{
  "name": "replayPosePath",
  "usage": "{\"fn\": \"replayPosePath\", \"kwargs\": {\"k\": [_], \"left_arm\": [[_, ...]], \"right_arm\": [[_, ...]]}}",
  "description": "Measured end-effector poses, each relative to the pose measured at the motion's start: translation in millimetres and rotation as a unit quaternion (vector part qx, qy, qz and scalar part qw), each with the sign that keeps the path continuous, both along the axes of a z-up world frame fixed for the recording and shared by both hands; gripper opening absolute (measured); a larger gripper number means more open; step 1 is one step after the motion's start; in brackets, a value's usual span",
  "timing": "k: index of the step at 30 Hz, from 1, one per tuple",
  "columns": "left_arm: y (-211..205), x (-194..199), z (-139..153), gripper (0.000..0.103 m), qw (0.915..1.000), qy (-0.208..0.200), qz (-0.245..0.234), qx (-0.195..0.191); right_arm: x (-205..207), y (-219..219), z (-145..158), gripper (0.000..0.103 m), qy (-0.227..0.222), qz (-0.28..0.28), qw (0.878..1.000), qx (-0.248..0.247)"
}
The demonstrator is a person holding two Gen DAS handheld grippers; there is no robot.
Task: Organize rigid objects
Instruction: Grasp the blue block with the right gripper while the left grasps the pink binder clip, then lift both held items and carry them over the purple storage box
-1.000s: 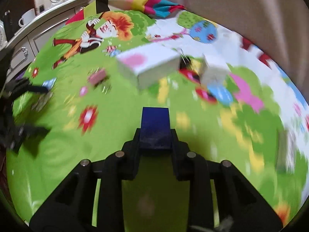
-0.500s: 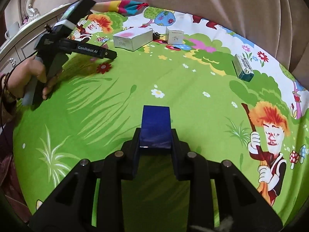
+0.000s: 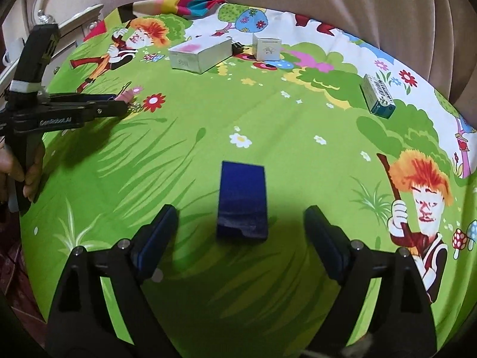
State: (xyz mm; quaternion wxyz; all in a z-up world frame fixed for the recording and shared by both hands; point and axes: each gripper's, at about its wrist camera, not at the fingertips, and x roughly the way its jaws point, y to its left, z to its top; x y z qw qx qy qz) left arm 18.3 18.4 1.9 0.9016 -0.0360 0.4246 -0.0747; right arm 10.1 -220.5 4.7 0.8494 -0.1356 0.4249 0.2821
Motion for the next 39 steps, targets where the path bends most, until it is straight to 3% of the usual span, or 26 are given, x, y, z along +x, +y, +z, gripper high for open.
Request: {"fn": "replayPosePath", "kwargs": {"k": [5, 13, 15, 16, 17, 18, 21, 23, 25, 28, 30, 32, 35, 38, 39], "left_arm": [[-2, 2, -1, 0.073, 1.0000, 0.002, -0.008, -0.006], [-7, 5, -4, 0.076, 0.9992, 0.008, 0.008, 0.038], [-15, 5, -6, 0.073, 0.9975, 0.012, 0.006, 0.070], [-19, 4, -5, 0.048, 0.9974, 0.006, -0.006, 0.072], [-25, 1, -3, 0.039, 0.9966, -0.003, -0.023, 0.079], [-28, -2, -3, 0.039, 0.9958, -0.003, -0.027, 0.088], [-27, -18, 0, 0.039, 0.9980, 0.016, -0.042, 0.044], [-28, -37, 7, 0.039, 0.9986, 0.010, -0.039, 0.035], [-33, -63, 23, 0.039, 0.9985, -0.015, -0.042, 0.032], [-41, -101, 65, 0.039, 0.9951, -0.086, -0.038, 0.030], [-48, -129, 103, 0.039, 0.9860, -0.159, -0.036, 0.034], [-52, -158, 140, 0.039, 0.9706, -0.236, -0.031, 0.035], [-59, -205, 189, 0.039, 0.9363, -0.348, -0.027, 0.038], [-65, -236, 216, 0.039, 0.9119, -0.409, -0.027, 0.029], [-67, -243, 222, 0.039, 0.9057, -0.422, -0.028, 0.027]], "right_arm": [[9, -5, 2, 0.089, 0.011, -0.014, 0.999, 0.030], [9, -3, 2, 0.088, 0.006, -0.019, 1.000, 0.021], [8, -1, 1, 0.083, -0.001, -0.022, 1.000, 0.007], [8, 0, 1, 0.070, -0.007, -0.024, 1.000, -0.001], [5, 1, 3, 0.051, -0.014, -0.018, 1.000, 0.000], [0, 3, 6, 0.031, -0.023, -0.012, 1.000, 0.003], [-19, 14, 7, 0.031, -0.048, -0.025, 0.998, -0.029], [-40, 19, 9, 0.031, -0.051, -0.029, 0.998, -0.028], [-62, 18, 15, 0.031, -0.064, -0.051, 0.997, -0.015], [-97, 3, 41, 0.031, -0.095, -0.109, 0.988, 0.054], [-127, -7, 73, 0.031, -0.150, -0.136, 0.975, 0.092], [-157, -10, 108, 0.031, -0.225, -0.140, 0.958, 0.109], [-209, -16, 162, 0.031, -0.354, -0.153, 0.913, 0.133], [-254, -18, 202, 0.031, -0.454, -0.159, 0.865, 0.144], [-264, -17, 210, 0.031, -0.473, -0.160, 0.854, 0.144]]}}
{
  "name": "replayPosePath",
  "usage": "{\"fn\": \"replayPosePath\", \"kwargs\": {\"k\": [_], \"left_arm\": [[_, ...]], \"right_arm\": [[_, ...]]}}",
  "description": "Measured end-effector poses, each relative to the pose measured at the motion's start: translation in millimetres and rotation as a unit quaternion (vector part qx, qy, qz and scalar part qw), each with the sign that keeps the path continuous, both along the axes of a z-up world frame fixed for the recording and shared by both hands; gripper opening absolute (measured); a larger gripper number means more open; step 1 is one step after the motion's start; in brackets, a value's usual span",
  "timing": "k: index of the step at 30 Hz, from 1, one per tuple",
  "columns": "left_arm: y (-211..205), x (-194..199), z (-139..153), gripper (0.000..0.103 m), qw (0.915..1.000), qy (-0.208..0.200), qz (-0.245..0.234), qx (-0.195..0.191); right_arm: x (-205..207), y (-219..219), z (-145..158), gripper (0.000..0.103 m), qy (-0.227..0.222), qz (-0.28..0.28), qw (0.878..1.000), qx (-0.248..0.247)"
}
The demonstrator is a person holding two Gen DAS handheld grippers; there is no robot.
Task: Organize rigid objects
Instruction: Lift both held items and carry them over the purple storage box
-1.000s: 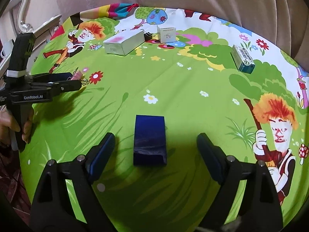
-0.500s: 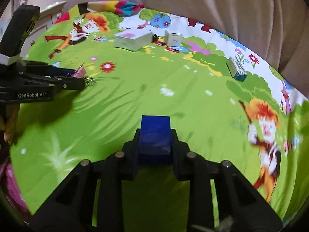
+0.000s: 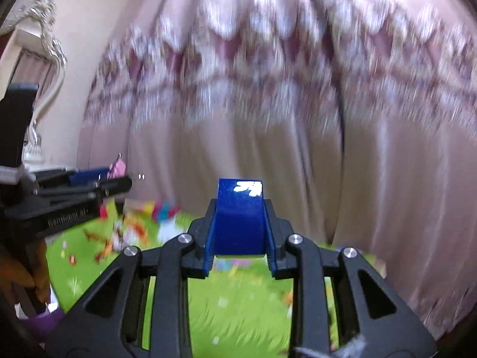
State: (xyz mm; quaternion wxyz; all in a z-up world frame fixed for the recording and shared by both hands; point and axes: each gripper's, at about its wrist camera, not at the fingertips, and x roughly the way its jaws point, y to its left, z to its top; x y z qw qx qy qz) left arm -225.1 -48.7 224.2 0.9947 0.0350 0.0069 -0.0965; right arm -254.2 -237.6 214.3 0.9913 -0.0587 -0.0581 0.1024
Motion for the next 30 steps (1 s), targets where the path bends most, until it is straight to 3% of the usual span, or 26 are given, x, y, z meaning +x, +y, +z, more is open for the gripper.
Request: {"fn": "replayPosePath", "kwargs": {"k": [3, 7, 21, 30], "left_arm": [[-7, -17, 10, 0.039, 0.9997, -0.024, -0.008, 0.002], [-8, -26, 13, 0.039, 0.9994, -0.030, -0.014, 0.006], [40, -33, -19, 0.039, 0.9993, 0.027, 0.025, -0.011], [81, -39, -38, 0.039, 0.9950, 0.067, 0.070, -0.022]], "right_arm": [[-22, 5, 17, 0.031, -0.044, -0.006, 0.999, -0.007], [-34, 11, 25, 0.031, -0.050, 0.001, 0.999, -0.012], [-27, 37, 14, 0.031, 0.002, 0.060, 0.998, -0.019], [-21, 79, 7, 0.031, 0.050, 0.137, 0.988, -0.040]]}}
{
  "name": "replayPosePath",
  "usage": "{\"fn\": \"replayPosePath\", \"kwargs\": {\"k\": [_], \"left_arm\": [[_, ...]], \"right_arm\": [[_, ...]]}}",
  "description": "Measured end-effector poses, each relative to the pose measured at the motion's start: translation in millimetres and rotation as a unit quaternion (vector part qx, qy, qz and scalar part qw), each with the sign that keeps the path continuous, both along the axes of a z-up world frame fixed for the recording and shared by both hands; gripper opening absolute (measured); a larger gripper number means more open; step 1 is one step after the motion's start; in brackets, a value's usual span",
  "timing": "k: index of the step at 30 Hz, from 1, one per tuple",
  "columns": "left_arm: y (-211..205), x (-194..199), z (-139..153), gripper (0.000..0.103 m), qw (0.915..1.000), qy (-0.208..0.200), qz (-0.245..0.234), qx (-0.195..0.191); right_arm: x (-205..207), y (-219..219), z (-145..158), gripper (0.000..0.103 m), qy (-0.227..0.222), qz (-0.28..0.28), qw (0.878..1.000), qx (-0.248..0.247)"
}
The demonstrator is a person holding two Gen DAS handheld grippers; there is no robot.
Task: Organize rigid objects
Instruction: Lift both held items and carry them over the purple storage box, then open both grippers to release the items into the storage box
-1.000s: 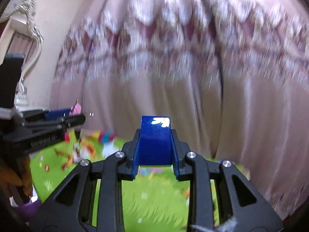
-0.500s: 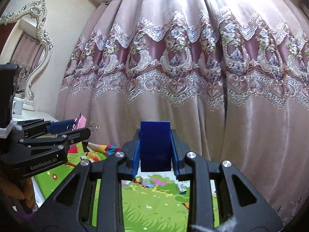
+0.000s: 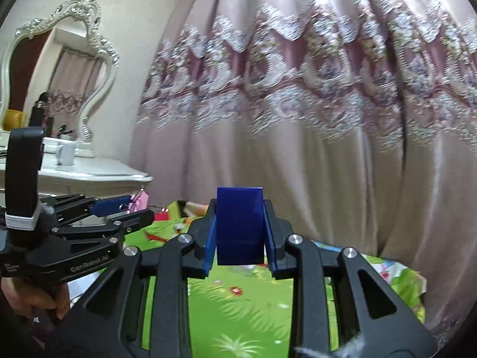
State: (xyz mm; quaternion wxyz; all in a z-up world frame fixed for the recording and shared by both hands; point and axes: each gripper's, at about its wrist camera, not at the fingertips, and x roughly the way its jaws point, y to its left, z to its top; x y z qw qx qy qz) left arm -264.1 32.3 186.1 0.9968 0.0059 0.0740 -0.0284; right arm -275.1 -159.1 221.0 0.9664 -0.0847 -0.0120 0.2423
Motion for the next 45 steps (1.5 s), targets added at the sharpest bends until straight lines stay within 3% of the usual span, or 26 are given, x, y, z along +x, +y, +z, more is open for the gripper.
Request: {"fn": "replayPosePath", "kwargs": {"k": [14, 20, 26, 35, 40, 42, 43, 44, 45], "left_arm": [[70, -21, -31, 0.039, 0.9959, 0.049, 0.069, -0.032], [106, -32, -57, 0.039, 0.9883, 0.090, 0.109, -0.058], [148, -46, -90, 0.039, 0.9735, 0.134, 0.159, -0.095], [194, -63, -119, 0.038, 0.9547, 0.161, 0.213, -0.132], [215, -73, -127, 0.038, 0.9464, 0.165, 0.232, -0.153], [223, -79, -132, 0.041, 0.9429, 0.165, 0.238, -0.165], [228, -83, -135, 0.051, 0.9392, 0.166, 0.244, -0.176], [231, -84, -137, 0.070, 0.9368, 0.166, 0.247, -0.183], [237, -88, -142, 0.079, 0.9312, 0.167, 0.256, -0.198]], "right_arm": [[6, 66, -20, 0.031, 0.081, 0.121, 0.989, -0.036], [6, 117, -42, 0.031, 0.140, 0.197, 0.968, -0.075], [-4, 167, -76, 0.031, 0.180, 0.261, 0.939, -0.131], [-19, 225, -111, 0.031, 0.185, 0.313, 0.908, -0.209], [-20, 249, -129, 0.031, 0.213, 0.336, 0.887, -0.234], [-19, 256, -135, 0.031, 0.227, 0.346, 0.879, -0.238], [-19, 260, -139, 0.032, 0.236, 0.355, 0.872, -0.241], [-20, 262, -142, 0.032, 0.240, 0.360, 0.868, -0.244], [-21, 265, -145, 0.040, 0.244, 0.365, 0.863, -0.249]]}}
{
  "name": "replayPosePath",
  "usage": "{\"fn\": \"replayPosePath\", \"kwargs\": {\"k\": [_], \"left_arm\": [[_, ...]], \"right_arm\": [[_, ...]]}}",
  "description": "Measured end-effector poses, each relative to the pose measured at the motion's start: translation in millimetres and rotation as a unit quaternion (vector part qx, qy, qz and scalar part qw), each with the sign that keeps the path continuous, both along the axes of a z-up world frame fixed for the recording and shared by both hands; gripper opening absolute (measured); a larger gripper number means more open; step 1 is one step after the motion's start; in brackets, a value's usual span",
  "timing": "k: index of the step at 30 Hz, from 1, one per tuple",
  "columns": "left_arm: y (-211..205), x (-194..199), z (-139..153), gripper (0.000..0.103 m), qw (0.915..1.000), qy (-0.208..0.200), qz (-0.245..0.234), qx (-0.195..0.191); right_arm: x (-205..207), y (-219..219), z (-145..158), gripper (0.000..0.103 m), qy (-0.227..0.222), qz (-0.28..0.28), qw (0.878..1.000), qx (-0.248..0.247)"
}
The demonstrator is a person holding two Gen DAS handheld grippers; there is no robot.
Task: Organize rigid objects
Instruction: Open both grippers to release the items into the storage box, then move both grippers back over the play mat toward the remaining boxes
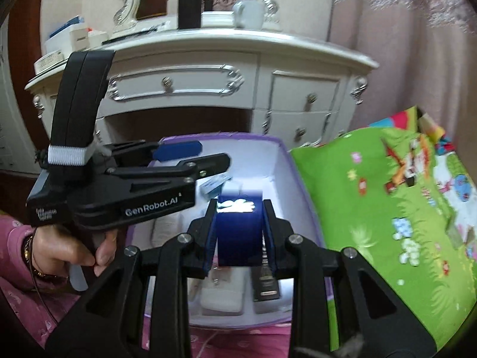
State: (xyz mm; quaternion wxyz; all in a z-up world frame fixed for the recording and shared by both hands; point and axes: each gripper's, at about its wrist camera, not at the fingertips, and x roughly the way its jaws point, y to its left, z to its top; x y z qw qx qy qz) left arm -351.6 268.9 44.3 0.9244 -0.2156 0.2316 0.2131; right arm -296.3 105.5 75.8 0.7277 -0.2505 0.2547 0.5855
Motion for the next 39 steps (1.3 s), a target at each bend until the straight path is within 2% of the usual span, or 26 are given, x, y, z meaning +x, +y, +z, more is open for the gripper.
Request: {"fn": "replayPosePath", "kwargs": {"k": [1, 3, 7, 12, 15, 19, 20, 21, 24, 27, 30, 32, 35, 38, 39], "left_arm": [[3, -2, -2, 0.088, 0.9999, -0.001, 0.009, -0.008], [9, -8, -7, 0.089, 0.9993, 0.001, 0.028, -0.023], [11, -5, -14, 0.089, 0.9986, 0.023, 0.036, -0.032], [-10, 9, -11, 0.089, 0.9991, 0.036, -0.001, -0.022], [-34, 30, -6, 0.090, 0.9977, 0.049, -0.045, -0.011], [-81, 79, -1, 0.093, 0.9864, 0.086, -0.140, 0.009], [-94, 93, 0, 0.096, 0.9816, 0.095, -0.165, 0.014], [-113, 115, -2, 0.097, 0.9726, 0.111, -0.204, 0.018], [-155, 164, -11, 0.100, 0.9499, 0.146, -0.276, 0.014], [-195, 226, -29, 0.100, 0.9295, 0.183, -0.320, 0.020], [-224, 279, -44, 0.100, 0.9207, 0.205, -0.331, 0.033], [-242, 307, -45, 0.103, 0.9207, 0.204, -0.328, 0.056], [-259, 346, -48, 0.103, 0.9147, 0.213, -0.337, 0.068], [-277, 389, -53, 0.103, 0.9092, 0.227, -0.331, 0.111], [-278, 401, -53, 0.103, 0.9096, 0.226, -0.332, 0.107]], "right_arm": [[0, 2, -3, 0.052, 0.001, -0.002, 1.000, -0.003], [0, -1, -6, 0.067, 0.010, -0.002, 1.000, -0.001], [9, -19, -5, 0.071, 0.013, -0.025, 1.000, 0.011], [42, -54, -4, 0.080, 0.009, -0.095, 0.995, 0.017], [69, -89, -9, 0.083, 0.018, -0.150, 0.989, 0.011], [105, -143, -19, 0.086, 0.041, -0.225, 0.973, 0.005], [116, -159, -22, 0.087, 0.047, -0.248, 0.968, 0.002], [127, -173, -25, 0.087, 0.051, -0.268, 0.962, -0.001], [167, -221, -34, 0.088, 0.069, -0.339, 0.938, -0.008], [211, -272, -42, 0.090, 0.079, -0.404, 0.911, -0.017], [266, -320, -54, 0.090, 0.087, -0.472, 0.876, -0.039], [307, -352, -65, 0.090, 0.100, -0.513, 0.851, -0.046], [352, -381, -66, 0.093, 0.105, -0.544, 0.831, -0.038], [407, -398, -67, 0.098, 0.110, -0.563, 0.818, -0.041], [420, -399, -69, 0.099, 0.107, -0.567, 0.815, -0.049]]}}
